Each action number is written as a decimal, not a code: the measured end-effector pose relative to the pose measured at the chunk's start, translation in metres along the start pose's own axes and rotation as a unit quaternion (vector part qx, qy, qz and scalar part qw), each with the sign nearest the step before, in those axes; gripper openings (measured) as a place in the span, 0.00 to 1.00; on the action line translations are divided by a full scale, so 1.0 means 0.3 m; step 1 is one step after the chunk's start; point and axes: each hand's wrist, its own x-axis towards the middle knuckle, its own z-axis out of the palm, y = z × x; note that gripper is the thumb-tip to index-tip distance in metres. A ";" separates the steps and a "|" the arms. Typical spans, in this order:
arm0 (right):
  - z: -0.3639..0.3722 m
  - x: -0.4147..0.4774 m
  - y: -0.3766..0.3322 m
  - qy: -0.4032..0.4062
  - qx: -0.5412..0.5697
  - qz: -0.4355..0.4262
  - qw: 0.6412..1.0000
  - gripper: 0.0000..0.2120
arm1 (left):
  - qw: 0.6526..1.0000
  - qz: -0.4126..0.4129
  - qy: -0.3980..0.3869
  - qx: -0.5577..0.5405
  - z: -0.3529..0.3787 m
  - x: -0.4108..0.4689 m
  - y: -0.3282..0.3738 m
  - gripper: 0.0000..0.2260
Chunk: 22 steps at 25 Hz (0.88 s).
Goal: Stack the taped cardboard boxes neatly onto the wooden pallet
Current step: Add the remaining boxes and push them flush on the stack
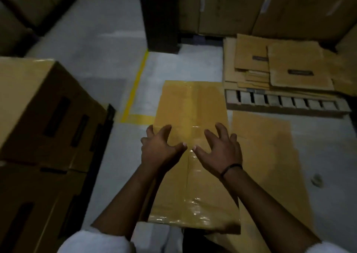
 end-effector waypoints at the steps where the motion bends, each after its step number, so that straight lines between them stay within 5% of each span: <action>1: -0.017 -0.034 -0.100 0.004 -0.007 -0.031 0.999 0.35 | 0.999 -0.005 0.033 0.016 -0.095 -0.054 -0.055 0.41; 12: 0.052 -0.684 -1.272 0.090 0.005 -0.326 0.941 0.31 | 0.970 -0.072 0.231 0.034 -0.929 -0.841 -1.002 0.45; 22: 0.299 -1.145 -2.134 0.034 0.065 -0.478 0.875 0.27 | 0.913 -0.231 0.324 0.089 -1.413 -1.347 -1.678 0.46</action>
